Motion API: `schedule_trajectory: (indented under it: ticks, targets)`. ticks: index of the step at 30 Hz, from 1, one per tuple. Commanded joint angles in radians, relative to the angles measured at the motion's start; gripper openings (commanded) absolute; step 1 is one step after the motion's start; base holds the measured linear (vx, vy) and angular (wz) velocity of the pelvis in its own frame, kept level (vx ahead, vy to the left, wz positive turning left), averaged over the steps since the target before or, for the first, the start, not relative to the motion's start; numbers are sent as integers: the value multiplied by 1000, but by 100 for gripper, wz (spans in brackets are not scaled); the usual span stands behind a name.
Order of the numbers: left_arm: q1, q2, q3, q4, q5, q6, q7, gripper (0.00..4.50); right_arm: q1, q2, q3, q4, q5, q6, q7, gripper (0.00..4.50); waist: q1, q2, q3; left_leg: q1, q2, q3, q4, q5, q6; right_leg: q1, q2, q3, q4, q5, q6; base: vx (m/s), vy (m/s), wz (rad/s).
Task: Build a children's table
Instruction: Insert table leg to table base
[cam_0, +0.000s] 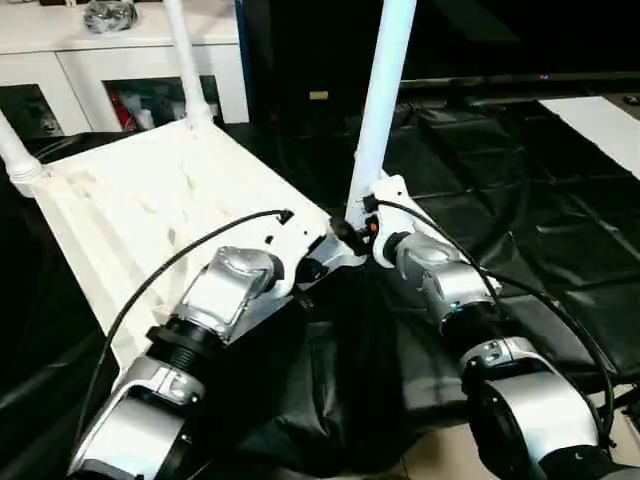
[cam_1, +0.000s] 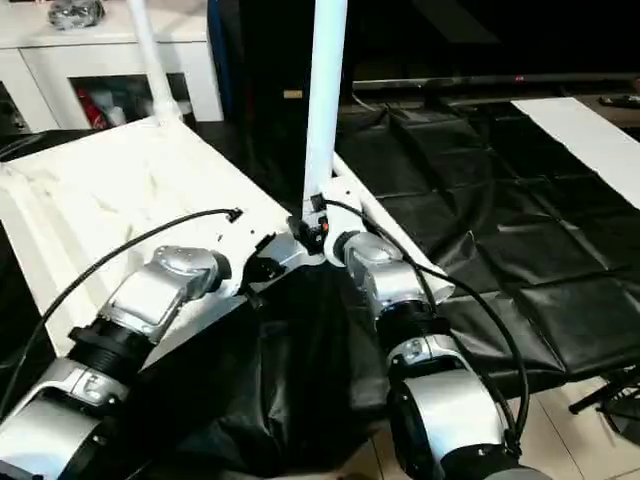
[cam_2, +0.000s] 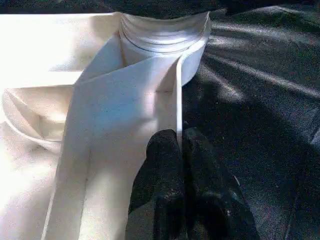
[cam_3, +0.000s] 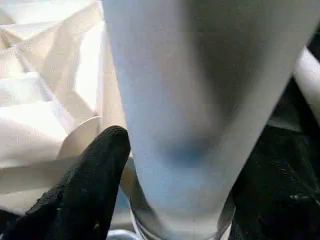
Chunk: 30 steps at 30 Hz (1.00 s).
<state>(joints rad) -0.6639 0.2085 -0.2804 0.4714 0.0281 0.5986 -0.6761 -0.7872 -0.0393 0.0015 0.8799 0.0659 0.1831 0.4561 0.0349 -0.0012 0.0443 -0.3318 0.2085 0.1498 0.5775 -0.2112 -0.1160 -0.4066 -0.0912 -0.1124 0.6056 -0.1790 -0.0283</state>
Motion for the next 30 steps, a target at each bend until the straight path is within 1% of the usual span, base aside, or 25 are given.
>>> schedule_trajectory:
  ticks: [1, 2, 3, 4, 5, 6, 7, 9, 10, 11, 12, 13, 14, 15, 16, 18, 19, 21, 23, 24, 25, 26, 27, 30]
  targets:
    - [-11, 9, 8, -67, -15, -49, -18, 0, 60, -1, 63, -29, -2, 58, 91, 364, 10, 8, -54, -23, 12, 8, -69, -180, 52, 64, -52, 53, -84, -273, -178, 0, 0, 0]
    - [-11, 9, 8, -67, -15, -49, -18, 0, 60, -1, 63, -29, -2, 58, 91, 377, 13, 7, -55, -24, 12, 9, -66, -154, 60, 66, -53, 54, -80, -242, -186, 0, 0, 0]
    - [-5, 18, 10, -75, -16, -50, -26, 0, 80, -20, 72, -83, -2, 72, 119, 377, 12, 9, -55, -25, 10, 9, -65, -141, 64, 66, -52, 54, -79, -228, -190, 0, 0, 0]
    - [0, 24, 11, -81, -17, -52, -31, 0, 95, -34, 77, -124, 1, 83, 137, 377, 15, 10, -55, -23, 11, 10, -64, -126, 70, 67, -50, 54, -77, -203, -199, 0, 0, 0]
    - [12, 37, 12, -94, -20, -67, -49, 0, 123, -61, 82, -196, 5, 103, 162, 377, 19, 14, -55, -24, 12, 10, -63, -112, 76, 69, -51, 55, -75, -180, -203, 0, 0, 0]
    - [18, 42, 13, -101, -23, -69, -56, 0, 136, -76, 85, -228, 6, 110, 170, 377, 21, 10, -57, -24, 11, 11, -62, -92, 80, 72, -49, 55, -72, -154, -203, 0, 0, 0]
    - [26, 48, 12, -108, -25, -71, -64, 0, 151, -92, 88, -256, 7, 114, 183, 377, 22, 15, -59, -23, 11, 11, -61, -84, 81, 71, -50, 56, -69, -138, -210, 0, 0, 0]
    - [41, 65, 7, -122, -29, -100, -89, 0, 181, -127, 98, -315, 4, 121, 215, 377, 27, 17, -60, -24, 11, 11, -59, -60, 87, 72, -49, 55, -66, -100, -221, 0, 0, 0]
    - [46, 70, 6, -129, -31, -96, -95, 0, 194, -141, 105, -340, 4, 127, 233, 377, 27, 15, -63, -25, 10, 12, -56, -43, 92, 73, -49, 55, -62, -72, -230, 0, 0, 0]
    - [52, 82, 2, -133, -30, -103, -107, 0, 210, -162, 120, -369, 6, 133, 274, 377, 29, 16, -65, -27, 10, 11, -52, -11, 102, 75, -47, 55, -56, -22, -242, 0, 0, 0]
    - [56, 93, -3, -136, -31, -109, -122, 0, 224, -180, 135, -394, 8, 139, 312, 377, 30, 17, -67, -28, 10, 11, -50, 3, 109, 74, -47, 55, -52, 2, -248, 0, 0, 0]
    - [58, 100, -6, -136, -30, -113, -131, 0, 231, -193, 145, -405, 11, 147, 340, 377, 31, 16, -68, -30, 9, 11, -46, 25, 124, 74, -45, 55, -48, 40, -257, 0, 0, 0]
    - [58, 100, -6, -136, -30, -113, -131, 0, 231, -193, 145, -405, 11, 147, 340, 377, 31, 16, -67, -31, 8, 11, -46, 28, 130, 73, -45, 54, -48, 46, -262, 0, 0, 0]
    - [62, 115, -14, -139, -29, -126, -155, 0, 244, -215, 167, -425, 9, 155, 383, 377, 30, 15, -64, -31, 9, 12, -47, 9, 136, 73, -47, 53, -52, 17, -266, 0, 0, 0]
    - [64, 120, -17, -141, -30, -132, -167, 0, 248, -224, 176, -433, 6, 157, 397, 377, 32, 15, -64, -31, 9, 12, -46, -2, 135, 73, -48, 53, -53, 0, -264, 0, 0, 0]
    - [73, 140, -23, -154, -35, -158, -206, 0, 249, -235, 187, -436, -4, 154, 400, 377, 31, 12, -61, -29, 12, 13, -49, -27, 122, 71, -50, 54, -57, -53, -256, 0, 0, 0]
    - [77, 145, -23, -160, -39, -164, -219, 0, 249, -236, 188, -438, -5, 155, 397, 377, 32, 13, -61, -30, 12, 12, -49, -32, 117, 71, -51, 55, -57, -64, -253, 0, 0, 0]
    - [87, 164, -31, -179, -47, -187, -259, 0, 244, -239, 189, -440, -7, 145, 398, 377, 32, 13, -60, -30, 12, 12, -50, -42, 105, 70, -51, 56, -58, -86, -244, 0, 0, 0]
    - [95, 175, -34, -193, -54, -182, -279, 0, 242, -241, 189, -447, -5, 144, 399, 377, 34, 14, -60, -28, 14, 12, -50, -42, 92, 68, -51, 57, -54, -87, -244, 0, 0, 0]
    - [99, 182, -35, -197, -55, -180, -285, 0, 241, -243, 187, -455, -6, 149, 398, 377, 34, 13, -60, -28, 14, 13, -50, -43, 91, 68, -50, 57, -55, -88, -243, 0, 0, 0]
    - [100, 184, -36, -199, -56, -178, -288, 0, 241, -245, 186, -458, -7, 151, 397, 377, 37, 16, -60, -23, 15, 14, -50, -47, 88, 64, -49, 58, -54, -85, -245, 0, 0, 0]
    - [102, 188, -37, -200, -57, -178, -291, 0, 241, -250, 187, -464, -10, 153, 396, 377, 38, 16, -60, -23, 15, 14, -49, -47, 87, 64, -49, 58, -54, -84, -245, 0, 0, 0]
    - [105, 193, -37, -201, -59, -181, -298, 0, 244, -259, 189, -475, -12, 156, 396, 377, 45, 18, -60, -23, 14, 14, -49, -44, 84, 64, -49, 58, -52, -76, -242, 0, 0, 0]
    - [110, 198, -38, -203, -59, -192, -316, 0, 253, -275, 191, -496, -13, 157, 402, 377, 52, 17, -62, -23, 13, 15, -47, -36, 80, 66, -49, 59, -50, -60, -237, 0, 0, 0]
